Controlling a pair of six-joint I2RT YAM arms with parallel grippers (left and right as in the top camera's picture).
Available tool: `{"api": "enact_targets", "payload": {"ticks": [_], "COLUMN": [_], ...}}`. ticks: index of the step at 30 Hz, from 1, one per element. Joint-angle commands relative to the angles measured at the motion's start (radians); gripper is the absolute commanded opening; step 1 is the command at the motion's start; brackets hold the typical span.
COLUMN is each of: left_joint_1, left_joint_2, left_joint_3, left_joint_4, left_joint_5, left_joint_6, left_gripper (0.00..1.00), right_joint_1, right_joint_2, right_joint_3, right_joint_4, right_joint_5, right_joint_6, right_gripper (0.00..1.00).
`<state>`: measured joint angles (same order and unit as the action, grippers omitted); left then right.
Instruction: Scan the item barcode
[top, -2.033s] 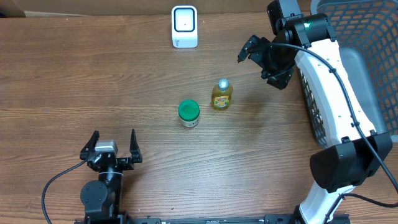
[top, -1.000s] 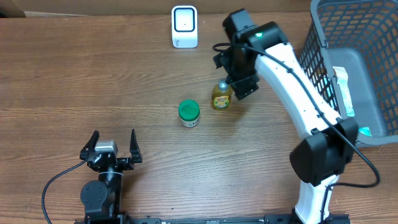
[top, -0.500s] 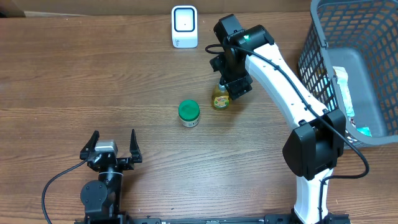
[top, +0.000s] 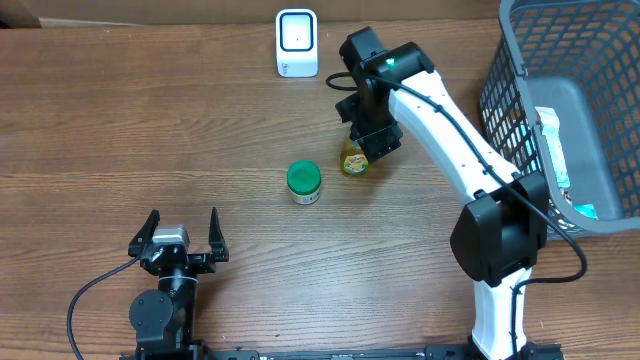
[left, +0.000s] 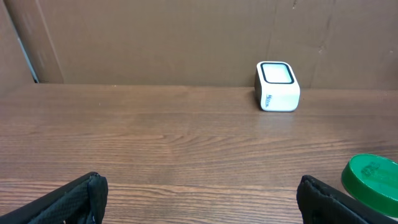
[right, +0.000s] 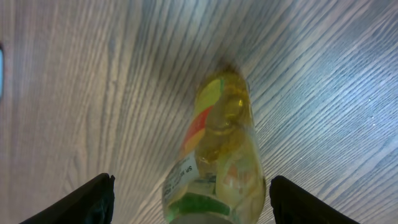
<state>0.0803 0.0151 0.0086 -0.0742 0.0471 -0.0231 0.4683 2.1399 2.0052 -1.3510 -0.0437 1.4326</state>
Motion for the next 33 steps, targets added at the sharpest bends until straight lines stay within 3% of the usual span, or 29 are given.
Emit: {"api": "enact_targets", "payload": {"ticks": [1,6,10,17,23,29,33], "left_joint_1": [0.005,0.005,0.005,0.005,0.005,0.005,0.005], "left_joint_2": [-0.010,-0.010,-0.010,-0.010,-0.010,-0.010,-0.010], "left_joint_3": [-0.004,-0.004,-0.004,-0.004,-0.004,-0.004,-0.004], "left_joint_4": [-0.001,-0.001,-0.001,-0.001,-0.001,-0.001,-0.001], "left_joint_5": [-0.005,-0.005,-0.005,-0.005,-0.005,-0.006,-0.005], "left_joint_6": [0.001,0.001,0.001,0.001,0.001,0.001,0.001], "left_gripper": [1.00,1.00,1.00,1.00,0.99,1.00,0.99], "right_joint_1": [0.021,0.023,0.023,0.023,0.023,0.023,0.023], "right_joint_2": [0.017,0.017,0.017,0.017,0.017,0.017,0.017], "right_joint_3": [-0.003,-0.003,-0.003,-0.003,-0.003,-0.003,-0.003], "right_joint_4": [0.003,-0.006,-0.012,-0.023,-0.035,-0.048,-0.052], "right_joint_5": [0.039,0.070,0.077,0.077,0.077,0.076,0.065], "right_joint_6": [0.007,0.007,-0.006,-0.063,-0.134,-0.297,-0.431], "right_gripper": [0.77,0.76,0.71,0.53,0.50,0.50,0.40]}}
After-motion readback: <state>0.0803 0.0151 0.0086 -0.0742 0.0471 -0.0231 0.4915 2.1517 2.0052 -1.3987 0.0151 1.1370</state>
